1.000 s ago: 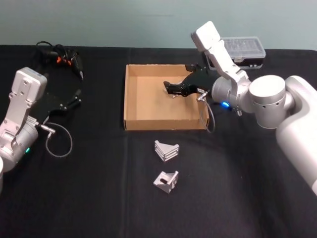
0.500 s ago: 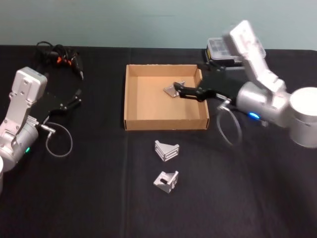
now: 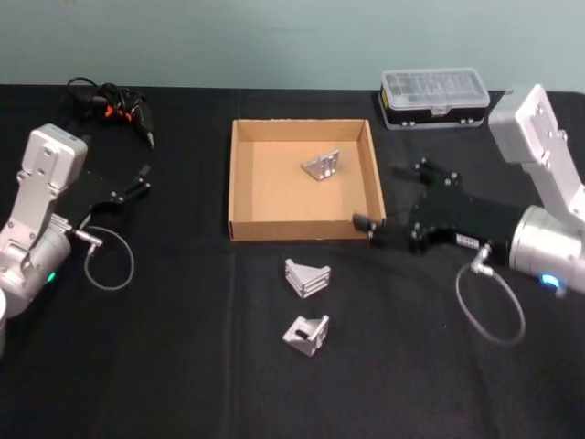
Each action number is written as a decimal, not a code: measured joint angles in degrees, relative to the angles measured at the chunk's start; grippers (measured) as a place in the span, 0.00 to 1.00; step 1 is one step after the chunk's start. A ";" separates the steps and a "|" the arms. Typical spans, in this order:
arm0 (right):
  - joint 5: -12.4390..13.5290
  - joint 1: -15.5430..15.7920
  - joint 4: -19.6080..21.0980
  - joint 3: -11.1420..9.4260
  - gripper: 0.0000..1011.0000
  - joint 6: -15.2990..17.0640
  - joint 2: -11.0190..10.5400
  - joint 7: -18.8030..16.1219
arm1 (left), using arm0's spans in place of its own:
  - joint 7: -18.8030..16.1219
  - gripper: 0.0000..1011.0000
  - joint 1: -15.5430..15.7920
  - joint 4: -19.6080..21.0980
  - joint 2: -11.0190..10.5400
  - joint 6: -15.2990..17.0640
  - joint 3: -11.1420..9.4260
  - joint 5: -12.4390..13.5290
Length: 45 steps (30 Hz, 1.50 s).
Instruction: Use one hand to pick up the angle iron from the table and place it into the box.
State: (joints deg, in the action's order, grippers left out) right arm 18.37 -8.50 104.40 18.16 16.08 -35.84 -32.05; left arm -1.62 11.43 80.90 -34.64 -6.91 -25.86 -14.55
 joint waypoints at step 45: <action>1.09 9.20 5.40 8.90 0.99 3.51 -4.45 4.90 | 0.00 1.00 0.00 0.00 0.00 0.00 0.00 0.00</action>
State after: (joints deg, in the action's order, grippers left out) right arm 19.45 0.70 109.80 27.06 19.60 -40.28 -27.15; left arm -1.62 11.43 80.90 -34.65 -6.90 -25.86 -14.55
